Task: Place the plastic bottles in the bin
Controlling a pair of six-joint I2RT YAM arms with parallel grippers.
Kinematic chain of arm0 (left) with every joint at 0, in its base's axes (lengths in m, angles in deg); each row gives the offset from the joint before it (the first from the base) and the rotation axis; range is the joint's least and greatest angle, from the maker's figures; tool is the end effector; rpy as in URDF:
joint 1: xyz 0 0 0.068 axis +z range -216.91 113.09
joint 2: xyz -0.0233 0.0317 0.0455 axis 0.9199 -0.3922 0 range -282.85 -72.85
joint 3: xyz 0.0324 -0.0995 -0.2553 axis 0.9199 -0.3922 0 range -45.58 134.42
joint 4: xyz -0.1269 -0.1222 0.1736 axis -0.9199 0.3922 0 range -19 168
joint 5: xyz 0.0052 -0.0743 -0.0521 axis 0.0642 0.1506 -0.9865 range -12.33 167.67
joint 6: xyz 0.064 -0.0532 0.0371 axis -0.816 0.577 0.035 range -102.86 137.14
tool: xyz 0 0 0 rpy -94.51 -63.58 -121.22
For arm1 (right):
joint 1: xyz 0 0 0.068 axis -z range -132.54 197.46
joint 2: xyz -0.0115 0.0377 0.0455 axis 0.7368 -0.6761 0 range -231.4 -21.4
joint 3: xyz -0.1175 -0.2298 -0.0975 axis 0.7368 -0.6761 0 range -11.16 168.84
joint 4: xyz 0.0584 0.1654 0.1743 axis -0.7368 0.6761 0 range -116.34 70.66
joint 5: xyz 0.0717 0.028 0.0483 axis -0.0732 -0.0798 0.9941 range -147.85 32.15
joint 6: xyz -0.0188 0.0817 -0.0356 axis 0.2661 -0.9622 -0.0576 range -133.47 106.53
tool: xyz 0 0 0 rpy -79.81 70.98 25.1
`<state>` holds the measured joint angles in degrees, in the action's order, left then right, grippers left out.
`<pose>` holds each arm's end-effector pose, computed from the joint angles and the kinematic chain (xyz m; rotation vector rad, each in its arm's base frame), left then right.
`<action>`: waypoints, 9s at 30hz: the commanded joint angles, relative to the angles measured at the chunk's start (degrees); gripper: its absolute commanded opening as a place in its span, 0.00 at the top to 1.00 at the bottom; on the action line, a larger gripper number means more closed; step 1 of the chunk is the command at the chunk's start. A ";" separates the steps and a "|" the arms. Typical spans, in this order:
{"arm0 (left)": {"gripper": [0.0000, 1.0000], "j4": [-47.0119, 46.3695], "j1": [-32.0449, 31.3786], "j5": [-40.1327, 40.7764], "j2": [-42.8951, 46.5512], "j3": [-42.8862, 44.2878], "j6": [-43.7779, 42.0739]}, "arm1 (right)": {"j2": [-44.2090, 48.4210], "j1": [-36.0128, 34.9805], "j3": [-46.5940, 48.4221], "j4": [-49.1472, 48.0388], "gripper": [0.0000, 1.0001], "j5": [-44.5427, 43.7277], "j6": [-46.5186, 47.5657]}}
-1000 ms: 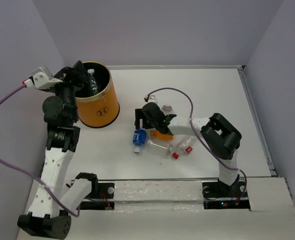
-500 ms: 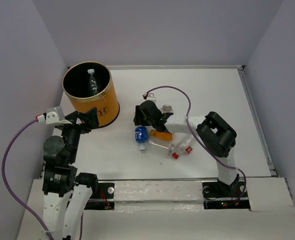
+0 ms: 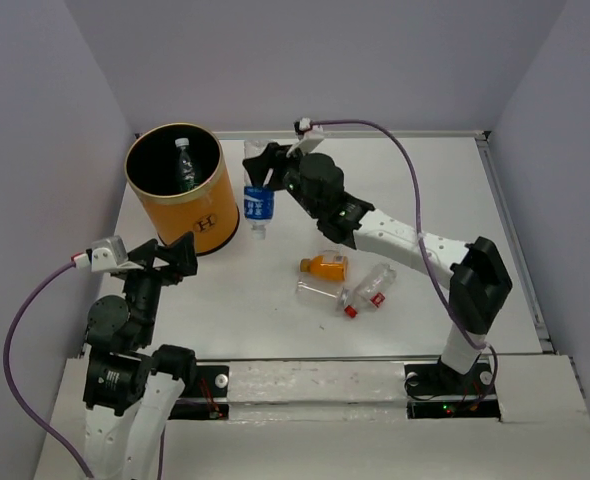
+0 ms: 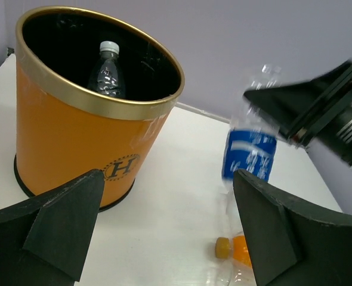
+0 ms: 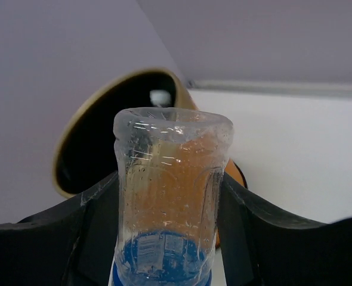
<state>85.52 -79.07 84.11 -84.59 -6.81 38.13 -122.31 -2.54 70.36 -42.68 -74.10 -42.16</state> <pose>0.0873 -0.0095 0.3594 -0.2001 1.3509 -0.4108 0.3126 0.3373 0.3481 -0.0866 1.6842 0.8198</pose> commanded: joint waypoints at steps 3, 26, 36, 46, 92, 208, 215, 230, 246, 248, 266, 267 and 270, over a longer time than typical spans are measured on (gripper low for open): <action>0.01 0.68 -1.72 5.86 2.17 1.31 2.03 | -8.14 -1.77 22.06 -12.22 0.47 0.95 16.36; 0.01 0.77 -4.71 8.95 -1.26 0.44 2.65 | -43.86 -2.30 63.78 -21.19 0.22 15.54 22.36; 0.01 -2.57 -2.87 -2.92 -8.20 -0.27 -0.25 | -23.84 -2.91 43.32 -17.50 0.07 10.89 24.47; 0.01 -14.51 -7.40 -26.04 -26.97 1.48 5.19 | 20.33 -0.02 -22.63 -20.16 0.16 -16.79 12.48; 0.36 -9.68 -34.42 12.29 -105.94 47.64 -3.85 | 37.46 9.13 -58.05 18.10 0.02 -10.29 -19.29; 0.01 -19.02 -19.06 -13.22 -41.05 14.94 1.87 | 43.97 1.48 -36.63 7.80 0.26 1.17 8.48; 0.02 -16.46 -37.22 1.64 -52.84 13.35 -1.20 | 61.25 2.19 -50.48 23.62 0.34 -4.66 -2.15; 0.01 -19.71 -44.79 2.27 -78.95 19.33 -23.19 | 84.28 2.19 -59.36 37.96 0.38 2.80 -11.30; 0.01 -17.69 -43.65 2.62 -91.25 26.80 -27.41 | 79.73 2.19 -58.93 33.74 0.23 4.47 -7.88; 0.01 -17.78 -43.39 2.96 -92.75 27.76 -27.50 | 78.49 2.19 -58.75 33.48 0.21 5.00 -7.79; 0.46 -22.87 -34.52 3.24 -81.69 31.80 -22.32 | 67.97 2.19 -57.79 24.08 0.08 16.41 -0.50; 0.46 -22.87 -33.64 2.36 -80.37 33.64 -21.35 | 66.55 2.19 -57.26 22.77 0.08 18.25 0.81; 0.50 -22.87 -30.21 -2.29 -74.31 36.37 -16.96 | 60.14 2.19 -55.24 19.69 0.07 20.99 3.36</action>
<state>67.64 -112.99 86.58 -170.03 22.43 15.62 -57.04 -0.46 11.10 -15.34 -59.19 -44.01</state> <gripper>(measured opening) 0.710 0.924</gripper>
